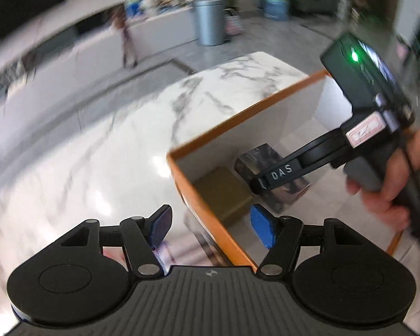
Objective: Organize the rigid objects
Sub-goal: 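Lower the picture card into the box with the right tool while the left lowers the cube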
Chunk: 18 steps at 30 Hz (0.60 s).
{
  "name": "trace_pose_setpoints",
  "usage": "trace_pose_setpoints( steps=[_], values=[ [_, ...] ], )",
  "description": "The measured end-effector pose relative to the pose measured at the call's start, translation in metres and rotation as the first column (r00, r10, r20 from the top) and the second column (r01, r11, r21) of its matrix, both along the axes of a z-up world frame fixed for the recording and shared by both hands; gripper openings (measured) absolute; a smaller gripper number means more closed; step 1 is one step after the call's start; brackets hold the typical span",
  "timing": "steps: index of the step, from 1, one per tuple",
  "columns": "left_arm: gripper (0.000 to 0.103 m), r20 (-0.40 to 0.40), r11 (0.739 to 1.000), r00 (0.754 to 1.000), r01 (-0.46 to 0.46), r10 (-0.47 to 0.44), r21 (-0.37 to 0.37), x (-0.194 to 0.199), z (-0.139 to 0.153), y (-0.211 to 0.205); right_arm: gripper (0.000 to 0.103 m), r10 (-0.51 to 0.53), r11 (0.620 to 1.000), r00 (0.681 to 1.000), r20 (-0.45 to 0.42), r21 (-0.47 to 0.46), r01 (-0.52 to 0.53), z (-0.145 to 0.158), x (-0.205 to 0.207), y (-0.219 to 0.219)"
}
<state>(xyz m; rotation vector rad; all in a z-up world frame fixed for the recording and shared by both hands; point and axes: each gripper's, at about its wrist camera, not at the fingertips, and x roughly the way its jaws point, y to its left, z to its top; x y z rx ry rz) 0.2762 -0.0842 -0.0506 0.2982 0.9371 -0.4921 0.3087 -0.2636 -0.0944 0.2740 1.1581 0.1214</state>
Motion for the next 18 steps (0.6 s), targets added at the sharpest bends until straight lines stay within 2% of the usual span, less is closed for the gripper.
trace_pose_setpoints(
  steps=[2, 4, 7, 10, 14, 18],
  values=[
    [0.066, -0.051, 0.997, 0.997, -0.054, 0.051, -0.056, 0.004, -0.002, 0.010, 0.060, 0.006, 1.000, 1.000, -0.011, -0.002, -0.006, -0.004, 0.003, 0.003],
    [0.062, -0.083, 0.991, 0.993, -0.090, 0.081, -0.100, -0.005, -0.002, 0.024, 0.060, 0.018, 1.000, 1.000, -0.016, 0.002, -0.018, -0.007, 0.006, 0.007],
    [0.047, -0.116, 0.981, 0.988, -0.122, 0.104, -0.154, -0.026, -0.005, 0.036, 0.060, 0.031, 0.999, 0.999, -0.008, -0.007, -0.031, -0.009, 0.007, 0.011],
    [0.038, -0.130, 0.969, 0.984, -0.143, 0.118, -0.200, -0.032, -0.006, 0.038, 0.060, 0.031, 1.000, 1.000, -0.004, -0.001, -0.031, -0.012, 0.010, 0.009],
    [0.034, -0.139, 0.960, 0.981, -0.162, 0.132, -0.229, -0.040, -0.005, 0.041, 0.061, 0.026, 0.999, 1.000, -0.009, 0.021, -0.026, -0.014, 0.012, 0.006],
    [0.032, -0.145, 0.954, 0.978, -0.179, 0.147, -0.240, -0.028, -0.012, 0.033, 0.061, 0.019, 0.998, 1.000, 0.003, 0.062, -0.019, -0.012, 0.010, 0.000]
  ],
)
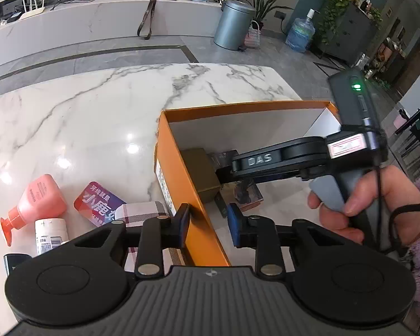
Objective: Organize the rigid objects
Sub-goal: 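Lower the picture card into the box with the right tool while the left lowers the cube, then open both tools and withdraw them from the box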
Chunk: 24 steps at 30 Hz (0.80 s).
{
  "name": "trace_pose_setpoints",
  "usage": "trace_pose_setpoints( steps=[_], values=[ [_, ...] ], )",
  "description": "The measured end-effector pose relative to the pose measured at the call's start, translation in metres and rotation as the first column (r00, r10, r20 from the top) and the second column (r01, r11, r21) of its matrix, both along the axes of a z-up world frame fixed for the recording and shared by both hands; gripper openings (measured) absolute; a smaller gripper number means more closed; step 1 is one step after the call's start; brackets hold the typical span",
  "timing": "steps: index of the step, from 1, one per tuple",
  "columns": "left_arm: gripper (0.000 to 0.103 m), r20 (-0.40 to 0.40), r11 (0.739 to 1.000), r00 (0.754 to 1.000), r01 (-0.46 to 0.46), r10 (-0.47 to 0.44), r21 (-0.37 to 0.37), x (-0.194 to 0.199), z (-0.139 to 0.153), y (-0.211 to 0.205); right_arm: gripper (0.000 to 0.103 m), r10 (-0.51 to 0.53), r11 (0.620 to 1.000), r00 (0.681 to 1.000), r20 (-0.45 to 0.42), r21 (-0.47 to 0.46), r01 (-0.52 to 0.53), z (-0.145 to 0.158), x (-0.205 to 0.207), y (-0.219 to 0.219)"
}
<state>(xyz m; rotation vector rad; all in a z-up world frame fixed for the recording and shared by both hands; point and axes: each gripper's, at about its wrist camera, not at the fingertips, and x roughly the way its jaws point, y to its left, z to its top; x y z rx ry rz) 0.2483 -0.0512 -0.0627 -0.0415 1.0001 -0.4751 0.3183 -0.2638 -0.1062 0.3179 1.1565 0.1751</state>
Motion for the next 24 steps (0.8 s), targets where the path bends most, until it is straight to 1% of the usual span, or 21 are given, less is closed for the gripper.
trace_pose_setpoints(
  steps=[3, 6, 9, 13, 22, 24],
  values=[
    [0.031, -0.001, 1.000, 1.000, -0.011, 0.011, -0.008, 0.003, -0.002, -0.002, 0.061, 0.015, 1.000, 1.000, 0.001, 0.024, -0.015, 0.006, -0.004, -0.005],
    [0.031, -0.002, 1.000, 1.000, -0.022, 0.022, -0.011, 0.005, -0.003, -0.004, 0.060, 0.051, 0.999, 0.999, -0.020, 0.003, -0.051, 0.006, -0.008, -0.006],
    [0.031, -0.002, 1.000, 1.000, -0.027, 0.027, -0.010, 0.004, -0.002, -0.005, 0.047, 0.055, 0.998, 0.996, -0.076, -0.017, -0.057, 0.000, -0.008, -0.009],
    [0.031, 0.000, 1.000, 1.000, -0.024, 0.024, -0.005, 0.003, -0.001, -0.005, 0.044, 0.052, 0.999, 0.994, -0.097, 0.010, -0.051, -0.006, -0.006, -0.010],
    [0.031, 0.008, 1.000, 1.000, -0.018, 0.018, 0.011, 0.000, 0.001, -0.007, 0.043, 0.039, 0.999, 0.996, -0.078, 0.013, -0.038, -0.008, -0.003, -0.001],
    [0.031, 0.002, 1.000, 1.000, -0.023, 0.023, 0.004, 0.000, 0.002, -0.005, 0.043, 0.039, 0.999, 0.996, -0.076, 0.013, -0.038, -0.009, -0.002, -0.001]
  ],
)
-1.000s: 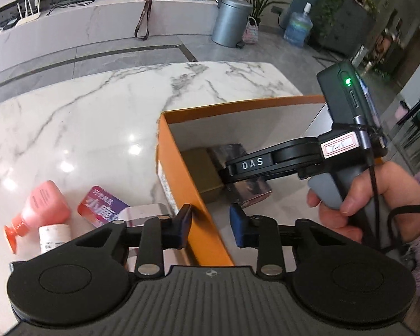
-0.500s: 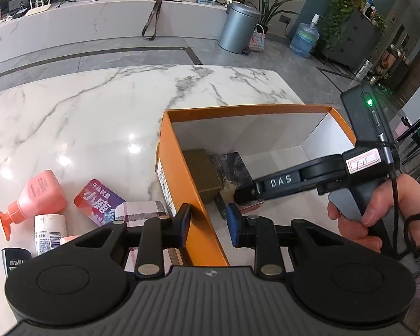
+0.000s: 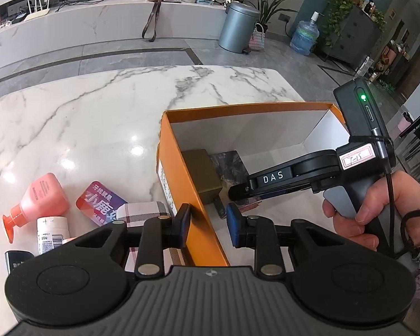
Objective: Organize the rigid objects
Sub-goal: 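Open both tools and withdraw them from the box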
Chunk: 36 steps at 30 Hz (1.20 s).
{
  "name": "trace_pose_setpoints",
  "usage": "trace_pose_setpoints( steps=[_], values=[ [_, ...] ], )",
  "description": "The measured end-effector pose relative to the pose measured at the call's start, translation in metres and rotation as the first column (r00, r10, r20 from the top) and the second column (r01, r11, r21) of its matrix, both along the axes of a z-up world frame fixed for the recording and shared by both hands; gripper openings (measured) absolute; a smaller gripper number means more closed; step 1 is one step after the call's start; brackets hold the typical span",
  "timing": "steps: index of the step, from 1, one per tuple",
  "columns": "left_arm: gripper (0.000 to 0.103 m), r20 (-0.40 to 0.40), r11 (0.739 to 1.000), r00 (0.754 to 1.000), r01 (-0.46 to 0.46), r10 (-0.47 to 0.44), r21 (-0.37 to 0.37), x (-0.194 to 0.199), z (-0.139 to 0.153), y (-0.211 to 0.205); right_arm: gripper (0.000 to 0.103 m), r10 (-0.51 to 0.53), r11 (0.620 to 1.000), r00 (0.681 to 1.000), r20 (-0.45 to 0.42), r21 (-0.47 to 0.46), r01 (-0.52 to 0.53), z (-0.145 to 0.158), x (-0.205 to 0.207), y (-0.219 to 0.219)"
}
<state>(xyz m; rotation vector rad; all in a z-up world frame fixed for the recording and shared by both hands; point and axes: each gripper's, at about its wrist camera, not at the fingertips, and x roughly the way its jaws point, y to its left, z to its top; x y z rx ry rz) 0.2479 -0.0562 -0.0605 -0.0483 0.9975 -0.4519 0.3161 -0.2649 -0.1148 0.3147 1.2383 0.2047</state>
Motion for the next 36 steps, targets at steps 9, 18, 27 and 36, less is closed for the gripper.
trace_pose_setpoints(
  steps=[9, 18, 27, 36],
  values=[
    [0.031, 0.068, 0.999, 0.997, -0.047, 0.047, 0.005, -0.034, 0.037, 0.036, 0.040, 0.019, 0.998, 0.984, 0.176, -0.061, -0.008, 0.048, -0.029, 0.004],
    [0.046, 0.069, 0.988, 0.996, 0.037, -0.048, 0.150, -0.106, 0.048, 0.078, 0.040, 0.046, 0.997, 0.933, 0.357, -0.075, -0.021, 0.090, -0.102, 0.033],
    [0.072, -0.026, 0.964, 0.989, 0.146, -0.144, 0.223, -0.152, 0.010, 0.083, 0.040, 0.147, 0.988, 0.901, 0.409, -0.109, -0.112, 0.095, -0.173, 0.077],
    [0.077, -0.090, 0.941, 0.979, 0.199, -0.181, 0.275, -0.161, -0.028, 0.075, 0.041, 0.261, 0.959, 0.864, 0.431, -0.216, -0.182, 0.090, -0.203, 0.115]
  ],
)
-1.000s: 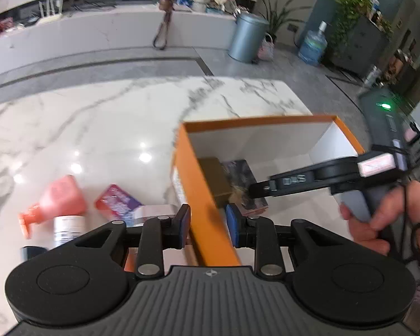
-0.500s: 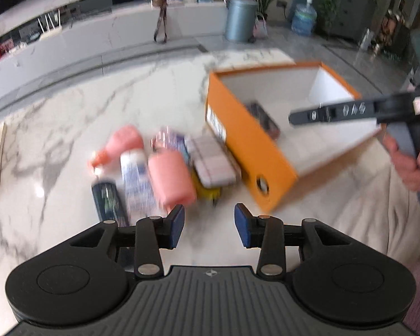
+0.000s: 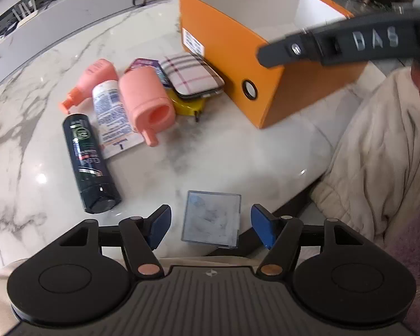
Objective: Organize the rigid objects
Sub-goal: 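Open both tools and withdraw them from the box, then grasp the clear acrylic cube with the left tool while the right grasps the plaid case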
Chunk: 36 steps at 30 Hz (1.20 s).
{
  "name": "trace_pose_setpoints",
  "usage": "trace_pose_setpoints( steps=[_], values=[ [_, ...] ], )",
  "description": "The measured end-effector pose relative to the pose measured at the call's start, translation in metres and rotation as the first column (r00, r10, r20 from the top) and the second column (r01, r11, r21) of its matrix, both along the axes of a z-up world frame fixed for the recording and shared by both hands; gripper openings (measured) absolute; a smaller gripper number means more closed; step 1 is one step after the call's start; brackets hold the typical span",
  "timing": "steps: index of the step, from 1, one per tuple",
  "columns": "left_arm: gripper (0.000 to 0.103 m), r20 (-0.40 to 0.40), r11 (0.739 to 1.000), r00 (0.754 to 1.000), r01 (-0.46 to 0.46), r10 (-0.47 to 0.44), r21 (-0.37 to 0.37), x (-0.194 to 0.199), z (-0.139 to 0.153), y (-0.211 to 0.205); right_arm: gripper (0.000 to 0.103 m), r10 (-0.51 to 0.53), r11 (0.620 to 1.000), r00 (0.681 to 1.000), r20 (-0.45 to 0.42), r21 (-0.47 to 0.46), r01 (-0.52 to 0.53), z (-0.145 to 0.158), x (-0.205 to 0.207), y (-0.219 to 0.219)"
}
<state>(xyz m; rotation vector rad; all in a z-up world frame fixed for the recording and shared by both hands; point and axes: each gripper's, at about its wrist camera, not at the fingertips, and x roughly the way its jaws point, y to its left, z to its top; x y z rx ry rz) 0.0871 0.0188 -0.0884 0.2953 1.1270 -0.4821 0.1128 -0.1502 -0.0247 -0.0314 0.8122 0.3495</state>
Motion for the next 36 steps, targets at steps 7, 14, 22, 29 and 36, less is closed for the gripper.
trace_pose_setpoints(
  steps=[7, 14, 22, 29, 36],
  values=[
    [0.067, -0.024, 1.000, 1.000, -0.008, 0.009, 0.016, 0.001, -0.014, -0.001, 0.041, 0.013, 1.000, 1.000, 0.004, -0.023, -0.012, 0.000, 0.000, 0.008],
    [0.054, -0.020, 0.999, 0.999, -0.039, 0.039, -0.002, 0.005, -0.014, 0.005, 0.041, 0.018, 0.996, 0.999, 0.029, -0.087, -0.016, 0.000, 0.002, 0.019],
    [0.054, 0.050, 0.986, 0.986, -0.155, 0.158, -0.060, 0.029, 0.008, 0.027, 0.041, 0.109, 0.976, 0.990, 0.095, -0.201, -0.088, 0.006, 0.012, 0.048],
    [0.054, 0.097, 0.971, 0.968, -0.223, 0.230, -0.080, 0.053, 0.024, 0.053, 0.040, 0.259, 0.906, 0.966, 0.015, -0.350, -0.238, -0.020, 0.039, 0.088],
    [0.054, 0.086, 0.962, 0.963, -0.246, 0.257, -0.118, 0.066, 0.021, 0.065, 0.056, 0.343, 0.783, 0.929, -0.139, -0.504, -0.364, -0.058, 0.072, 0.113]
  ],
)
